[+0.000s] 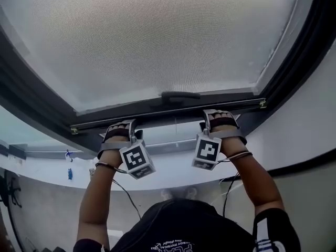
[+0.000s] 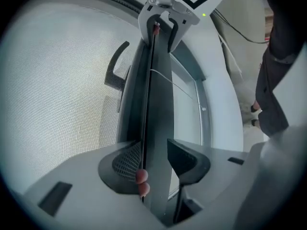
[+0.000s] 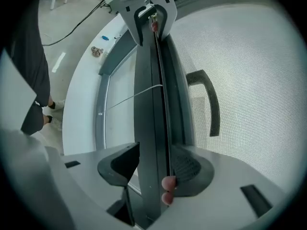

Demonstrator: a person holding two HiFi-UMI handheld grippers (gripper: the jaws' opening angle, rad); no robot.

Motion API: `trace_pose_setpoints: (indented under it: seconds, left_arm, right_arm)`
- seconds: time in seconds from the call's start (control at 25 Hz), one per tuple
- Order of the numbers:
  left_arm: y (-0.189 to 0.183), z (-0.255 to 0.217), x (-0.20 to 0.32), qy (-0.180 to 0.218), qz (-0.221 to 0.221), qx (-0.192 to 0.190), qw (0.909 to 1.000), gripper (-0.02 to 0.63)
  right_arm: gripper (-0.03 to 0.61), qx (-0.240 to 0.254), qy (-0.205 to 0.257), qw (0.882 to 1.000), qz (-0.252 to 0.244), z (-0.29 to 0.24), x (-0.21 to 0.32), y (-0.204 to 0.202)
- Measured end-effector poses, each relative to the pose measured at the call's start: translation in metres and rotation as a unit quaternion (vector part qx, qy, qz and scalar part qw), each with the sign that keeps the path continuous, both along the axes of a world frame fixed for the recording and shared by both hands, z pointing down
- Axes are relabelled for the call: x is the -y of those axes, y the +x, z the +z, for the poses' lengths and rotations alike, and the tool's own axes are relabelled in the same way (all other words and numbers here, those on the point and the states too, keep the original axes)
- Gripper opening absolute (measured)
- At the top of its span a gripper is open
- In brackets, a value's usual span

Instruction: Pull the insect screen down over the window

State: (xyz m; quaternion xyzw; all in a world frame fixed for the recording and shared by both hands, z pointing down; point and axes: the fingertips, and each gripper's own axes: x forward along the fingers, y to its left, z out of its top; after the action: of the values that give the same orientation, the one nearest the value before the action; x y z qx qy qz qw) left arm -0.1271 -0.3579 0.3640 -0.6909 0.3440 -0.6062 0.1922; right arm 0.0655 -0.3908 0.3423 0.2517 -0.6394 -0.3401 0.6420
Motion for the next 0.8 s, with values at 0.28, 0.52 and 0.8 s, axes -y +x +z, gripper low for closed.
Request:
trace_pose_setpoints:
  seconds: [0.28, 0.52, 0.8]
  left_arm:
    - [0.0009, 0.0000, -0.0033, -0.007, 0.001, -0.004, 1.0000, 0.170]
    - [0.0010, -0.0025, 0.0026, 0.023, 0.003, -0.016, 0.9996, 0.169]
    - [-0.0015, 0.0037, 0.0046, 0.076, -0.021, 0.028, 0.9965, 0.172]
  right_arm:
    - [0.207, 0.002, 0.005, 1.000, -0.005, 0.0005, -0.0016, -0.0007]
    - [0.206, 0.019, -0.006, 1.000, 0.000, -0.0017, -0.0006, -0.0009]
    - [0.209, 0.010, 0.044, 0.999, -0.002, 0.0022, 0.0010, -0.0015]
